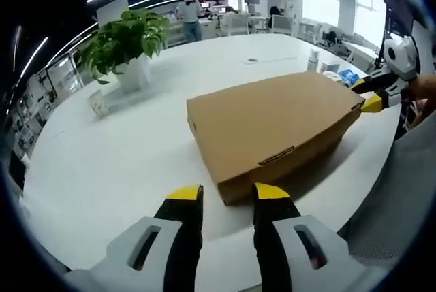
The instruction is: Operate the shoe box by opening the lid, removing the specified soft item, and placing it in the target area until the item is outside and the box remains undamaged.
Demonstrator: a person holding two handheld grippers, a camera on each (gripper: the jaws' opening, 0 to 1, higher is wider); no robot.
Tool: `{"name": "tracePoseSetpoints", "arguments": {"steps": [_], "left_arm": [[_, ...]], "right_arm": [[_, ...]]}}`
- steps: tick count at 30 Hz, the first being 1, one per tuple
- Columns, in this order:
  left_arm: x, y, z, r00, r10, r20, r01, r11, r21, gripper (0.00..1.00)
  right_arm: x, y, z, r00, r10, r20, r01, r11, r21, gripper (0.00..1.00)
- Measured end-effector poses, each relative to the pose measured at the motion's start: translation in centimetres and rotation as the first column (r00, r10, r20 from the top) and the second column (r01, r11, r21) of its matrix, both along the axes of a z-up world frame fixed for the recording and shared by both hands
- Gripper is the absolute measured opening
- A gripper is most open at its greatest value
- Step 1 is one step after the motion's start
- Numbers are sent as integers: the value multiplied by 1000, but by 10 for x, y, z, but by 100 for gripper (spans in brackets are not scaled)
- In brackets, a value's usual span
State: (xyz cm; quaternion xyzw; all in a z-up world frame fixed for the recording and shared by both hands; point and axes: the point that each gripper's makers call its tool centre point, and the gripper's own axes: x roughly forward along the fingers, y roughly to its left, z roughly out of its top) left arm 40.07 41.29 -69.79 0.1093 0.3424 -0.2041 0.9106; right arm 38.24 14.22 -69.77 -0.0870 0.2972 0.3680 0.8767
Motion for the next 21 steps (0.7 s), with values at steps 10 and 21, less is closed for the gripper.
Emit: {"name": "tracePoseSetpoints", "arguments": {"steps": [10, 21], "left_arm": [[1, -8, -3, 1000, -6, -7, 6, 1000, -4, 25], [-3, -11, -9, 1000, 13, -28, -13, 1000, -16, 24]], "right_arm": [[0, 2, -3, 1000, -14, -7, 14, 1000, 5, 33], [0, 3, -12, 1000, -4, -13, 4, 1000, -20, 32]]}}
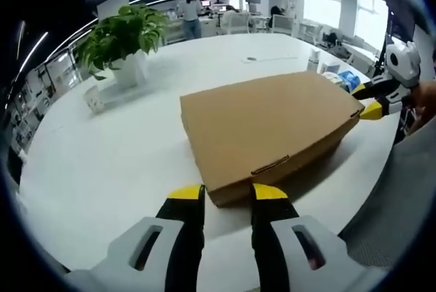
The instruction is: Operate the shoe box by opening the lid, removing the specified soft item, and placing it in the target area until the item is outside and the box remains undamaged.
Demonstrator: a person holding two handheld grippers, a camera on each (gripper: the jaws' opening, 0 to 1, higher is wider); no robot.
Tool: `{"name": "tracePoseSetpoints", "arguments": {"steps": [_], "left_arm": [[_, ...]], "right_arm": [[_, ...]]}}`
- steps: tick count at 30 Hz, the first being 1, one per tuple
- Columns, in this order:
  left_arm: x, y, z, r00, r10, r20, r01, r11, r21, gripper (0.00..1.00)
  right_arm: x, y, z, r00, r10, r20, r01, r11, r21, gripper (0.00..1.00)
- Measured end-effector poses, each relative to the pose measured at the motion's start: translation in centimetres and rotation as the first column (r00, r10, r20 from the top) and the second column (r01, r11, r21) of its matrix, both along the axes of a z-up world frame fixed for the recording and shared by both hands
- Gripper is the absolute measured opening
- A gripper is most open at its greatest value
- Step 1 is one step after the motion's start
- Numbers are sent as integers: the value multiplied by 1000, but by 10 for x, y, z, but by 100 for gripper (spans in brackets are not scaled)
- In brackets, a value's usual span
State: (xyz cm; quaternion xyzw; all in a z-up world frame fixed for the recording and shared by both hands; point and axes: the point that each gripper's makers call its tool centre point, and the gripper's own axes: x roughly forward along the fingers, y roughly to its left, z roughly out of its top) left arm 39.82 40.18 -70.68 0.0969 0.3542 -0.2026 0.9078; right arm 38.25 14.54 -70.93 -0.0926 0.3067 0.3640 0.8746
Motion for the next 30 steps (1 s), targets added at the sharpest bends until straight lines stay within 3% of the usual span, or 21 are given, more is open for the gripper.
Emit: {"name": "tracePoseSetpoints", "arguments": {"steps": [15, 30], "left_arm": [[3, -2, -2, 1000, 23, -12, -23, 1000, -3, 23], [26, -5, -1, 999, 34, -24, -34, 999, -17, 23]], "right_arm": [[5, -2, -6, 1000, 10, -5, -10, 1000, -9, 30], [28, -4, -13, 999, 21, -48, -23, 999, -45, 29]]}}
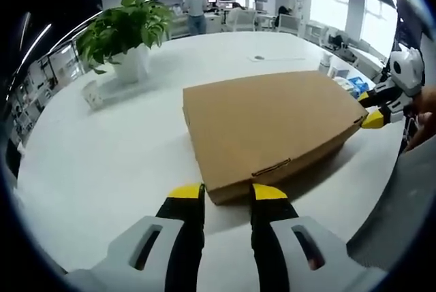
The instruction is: Operate the shoe box by opening the lid, removing the specified soft item, and placing it in the target area until the item is outside and the box remains undamaged.
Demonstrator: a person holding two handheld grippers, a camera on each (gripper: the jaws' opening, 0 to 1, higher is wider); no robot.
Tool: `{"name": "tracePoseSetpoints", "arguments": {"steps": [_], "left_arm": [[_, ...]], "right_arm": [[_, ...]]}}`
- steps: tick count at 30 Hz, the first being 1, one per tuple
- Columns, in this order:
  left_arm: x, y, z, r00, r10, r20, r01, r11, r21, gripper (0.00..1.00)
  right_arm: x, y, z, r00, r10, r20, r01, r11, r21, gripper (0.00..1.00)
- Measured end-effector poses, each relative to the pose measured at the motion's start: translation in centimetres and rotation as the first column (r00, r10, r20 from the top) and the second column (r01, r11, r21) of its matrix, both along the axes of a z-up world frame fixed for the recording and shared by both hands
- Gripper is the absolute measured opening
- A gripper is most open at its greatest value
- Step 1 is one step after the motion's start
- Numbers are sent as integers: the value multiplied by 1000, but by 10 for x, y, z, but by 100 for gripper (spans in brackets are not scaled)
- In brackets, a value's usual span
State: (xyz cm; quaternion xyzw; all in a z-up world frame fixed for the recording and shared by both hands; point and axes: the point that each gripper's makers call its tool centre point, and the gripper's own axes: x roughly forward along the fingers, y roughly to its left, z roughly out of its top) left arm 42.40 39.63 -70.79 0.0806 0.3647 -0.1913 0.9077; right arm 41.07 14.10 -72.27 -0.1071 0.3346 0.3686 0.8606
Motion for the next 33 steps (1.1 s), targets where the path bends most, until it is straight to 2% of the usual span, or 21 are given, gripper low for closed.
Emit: {"name": "tracePoseSetpoints", "arguments": {"steps": [15, 33], "left_arm": [[31, -3, -1, 1000, 3, -6, -3, 1000, -11, 23], [57, -6, -1, 1000, 16, -14, -16, 999, -32, 23]], "right_arm": [[33, -3, 0, 1000, -9, 5, 9, 999, -39, 30], [59, -7, -1, 1000, -23, 5, 23, 997, -75, 30]]}}
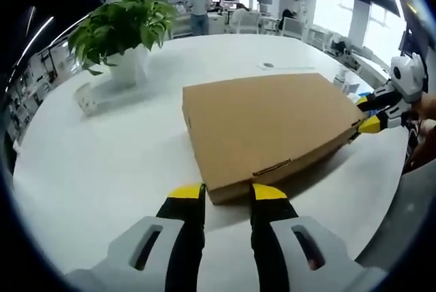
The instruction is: Operate the shoe box by opening the lid, removing the specified soft item, and placing it in the target area until the item is outside and the box remains undamaged.
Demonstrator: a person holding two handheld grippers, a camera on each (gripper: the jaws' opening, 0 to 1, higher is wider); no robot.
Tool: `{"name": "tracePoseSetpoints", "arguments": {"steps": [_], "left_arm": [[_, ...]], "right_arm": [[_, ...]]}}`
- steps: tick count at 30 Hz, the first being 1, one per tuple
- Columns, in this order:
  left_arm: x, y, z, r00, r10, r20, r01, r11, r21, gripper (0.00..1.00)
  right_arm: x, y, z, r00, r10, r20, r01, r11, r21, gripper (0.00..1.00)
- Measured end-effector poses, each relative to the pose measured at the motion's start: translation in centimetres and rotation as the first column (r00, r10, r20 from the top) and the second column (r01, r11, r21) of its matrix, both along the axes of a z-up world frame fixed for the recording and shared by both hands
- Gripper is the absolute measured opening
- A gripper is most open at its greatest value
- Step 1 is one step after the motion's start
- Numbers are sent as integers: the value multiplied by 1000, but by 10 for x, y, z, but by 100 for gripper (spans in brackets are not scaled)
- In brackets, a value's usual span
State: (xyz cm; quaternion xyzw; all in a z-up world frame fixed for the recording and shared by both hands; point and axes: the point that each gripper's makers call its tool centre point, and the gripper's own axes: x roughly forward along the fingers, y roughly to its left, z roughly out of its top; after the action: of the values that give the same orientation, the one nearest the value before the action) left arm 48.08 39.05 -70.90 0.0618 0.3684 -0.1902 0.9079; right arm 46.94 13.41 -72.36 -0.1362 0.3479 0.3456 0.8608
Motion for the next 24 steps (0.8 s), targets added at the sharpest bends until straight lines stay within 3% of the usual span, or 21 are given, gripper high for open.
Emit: {"name": "tracePoseSetpoints", "arguments": {"steps": [24], "left_arm": [[13, -3, 0, 1000, -9, -6, 9, 1000, 8, 23]], "right_arm": [[10, -3, 0, 1000, -12, 9, 13, 1000, -25, 30]]}}
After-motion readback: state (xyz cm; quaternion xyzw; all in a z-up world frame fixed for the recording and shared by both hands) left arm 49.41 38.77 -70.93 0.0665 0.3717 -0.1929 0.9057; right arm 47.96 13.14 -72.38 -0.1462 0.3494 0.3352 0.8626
